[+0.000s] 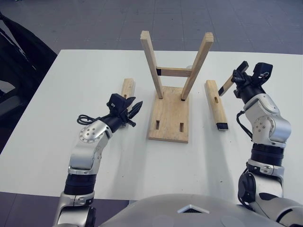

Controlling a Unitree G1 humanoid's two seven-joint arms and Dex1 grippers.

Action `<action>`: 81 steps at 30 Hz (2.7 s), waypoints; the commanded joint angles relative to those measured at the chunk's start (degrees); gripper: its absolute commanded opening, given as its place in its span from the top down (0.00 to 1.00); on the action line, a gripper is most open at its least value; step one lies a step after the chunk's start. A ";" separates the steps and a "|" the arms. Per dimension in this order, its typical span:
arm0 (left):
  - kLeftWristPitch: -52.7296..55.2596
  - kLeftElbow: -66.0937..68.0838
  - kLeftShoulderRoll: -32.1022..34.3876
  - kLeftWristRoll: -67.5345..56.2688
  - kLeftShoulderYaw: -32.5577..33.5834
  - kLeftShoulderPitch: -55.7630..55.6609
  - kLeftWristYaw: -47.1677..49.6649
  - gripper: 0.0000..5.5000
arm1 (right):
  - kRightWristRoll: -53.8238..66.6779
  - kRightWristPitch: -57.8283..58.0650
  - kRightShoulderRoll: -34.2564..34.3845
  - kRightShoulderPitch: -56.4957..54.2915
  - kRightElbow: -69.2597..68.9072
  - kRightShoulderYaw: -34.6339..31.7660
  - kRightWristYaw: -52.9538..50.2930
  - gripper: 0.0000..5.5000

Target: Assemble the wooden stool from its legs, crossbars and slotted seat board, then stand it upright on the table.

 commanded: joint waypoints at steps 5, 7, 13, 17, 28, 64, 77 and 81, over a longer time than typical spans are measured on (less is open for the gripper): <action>0.08 -0.69 -0.05 0.31 -0.20 0.39 0.06 0.70 | -0.42 0.39 1.26 1.67 -0.36 1.33 -0.10 0.93; 0.12 -0.79 -0.11 0.29 -0.19 0.50 0.14 0.70 | -0.65 0.37 1.20 2.31 -0.44 1.63 0.13 0.93; 0.16 -0.72 -0.13 0.22 -0.18 0.46 0.08 0.70 | -1.02 -0.23 0.79 2.38 0.41 1.55 0.36 0.93; 0.11 -0.60 -0.18 0.22 -0.18 0.41 0.10 0.70 | -3.22 -1.88 0.85 3.55 2.59 3.87 0.96 0.93; 0.28 -0.99 -0.09 0.20 -0.09 0.91 0.16 0.70 | -9.68 -6.60 1.10 16.99 2.12 11.50 2.68 0.93; -0.01 -1.45 -0.18 0.48 -1.37 2.58 -0.12 0.70 | -8.35 18.94 -3.86 -4.91 -10.47 8.29 3.11 0.59; -0.35 -1.16 -0.49 0.67 -1.30 3.21 0.42 0.70 | -5.48 8.39 0.70 -19.76 8.76 -2.22 -1.64 0.64; -0.28 -1.48 -0.75 0.69 -1.41 3.63 0.69 0.70 | -5.77 5.48 0.86 -21.59 12.62 -1.13 -1.52 0.68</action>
